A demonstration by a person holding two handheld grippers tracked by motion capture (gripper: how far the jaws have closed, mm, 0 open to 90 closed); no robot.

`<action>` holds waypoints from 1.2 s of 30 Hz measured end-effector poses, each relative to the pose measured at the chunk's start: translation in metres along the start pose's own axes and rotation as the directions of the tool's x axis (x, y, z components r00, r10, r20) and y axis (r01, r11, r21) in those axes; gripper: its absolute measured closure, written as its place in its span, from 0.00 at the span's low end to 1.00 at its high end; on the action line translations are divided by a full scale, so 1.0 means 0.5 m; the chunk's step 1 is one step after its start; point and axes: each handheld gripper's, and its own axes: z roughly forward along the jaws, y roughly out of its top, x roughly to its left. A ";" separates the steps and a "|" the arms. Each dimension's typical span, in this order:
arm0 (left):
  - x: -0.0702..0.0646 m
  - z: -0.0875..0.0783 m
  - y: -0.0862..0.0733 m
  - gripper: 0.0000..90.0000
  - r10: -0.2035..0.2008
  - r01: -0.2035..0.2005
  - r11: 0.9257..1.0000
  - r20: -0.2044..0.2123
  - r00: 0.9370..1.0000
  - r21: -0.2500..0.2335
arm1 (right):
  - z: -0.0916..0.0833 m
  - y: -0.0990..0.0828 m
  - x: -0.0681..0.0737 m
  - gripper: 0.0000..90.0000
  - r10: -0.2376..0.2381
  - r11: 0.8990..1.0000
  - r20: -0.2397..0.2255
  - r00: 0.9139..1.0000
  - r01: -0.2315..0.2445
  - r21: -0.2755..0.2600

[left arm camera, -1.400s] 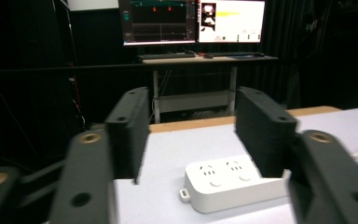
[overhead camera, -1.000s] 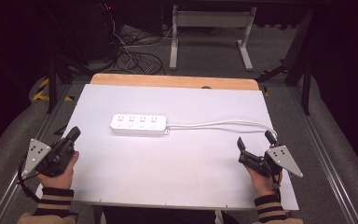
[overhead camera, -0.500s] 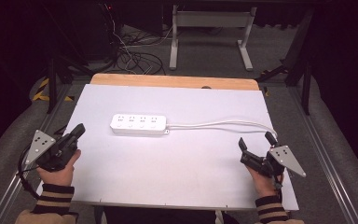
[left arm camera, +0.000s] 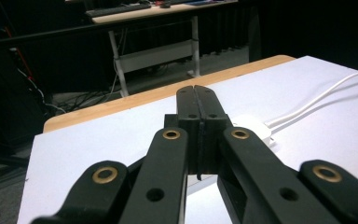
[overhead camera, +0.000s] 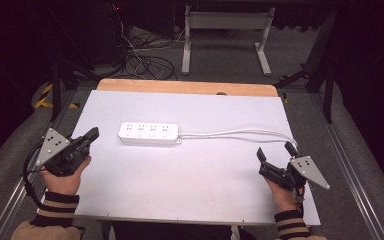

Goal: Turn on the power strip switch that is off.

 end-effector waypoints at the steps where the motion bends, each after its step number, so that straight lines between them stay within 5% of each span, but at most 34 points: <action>1: 0.000 0.003 0.004 1.00 -0.001 0.001 1.000 0.002 1.000 0.000 | 0.000 0.000 0.000 0.06 0.001 1.000 0.000 1.000 -0.001 0.002; 9: -0.021 0.030 0.038 1.00 0.016 -0.020 0.999 0.070 0.997 0.048 | -0.001 0.000 -0.001 0.06 0.002 1.000 0.001 1.000 -0.002 0.001; 21: -0.037 0.068 0.063 1.00 0.055 -0.066 0.992 0.101 0.993 0.104 | -0.001 0.000 -0.002 0.07 0.004 1.000 -0.001 1.000 -0.004 0.006; 36: -0.095 0.150 0.102 1.00 0.130 -0.159 0.971 0.165 0.978 0.180 | -0.002 0.000 -0.002 0.09 -0.003 1.000 0.001 1.000 0.003 0.020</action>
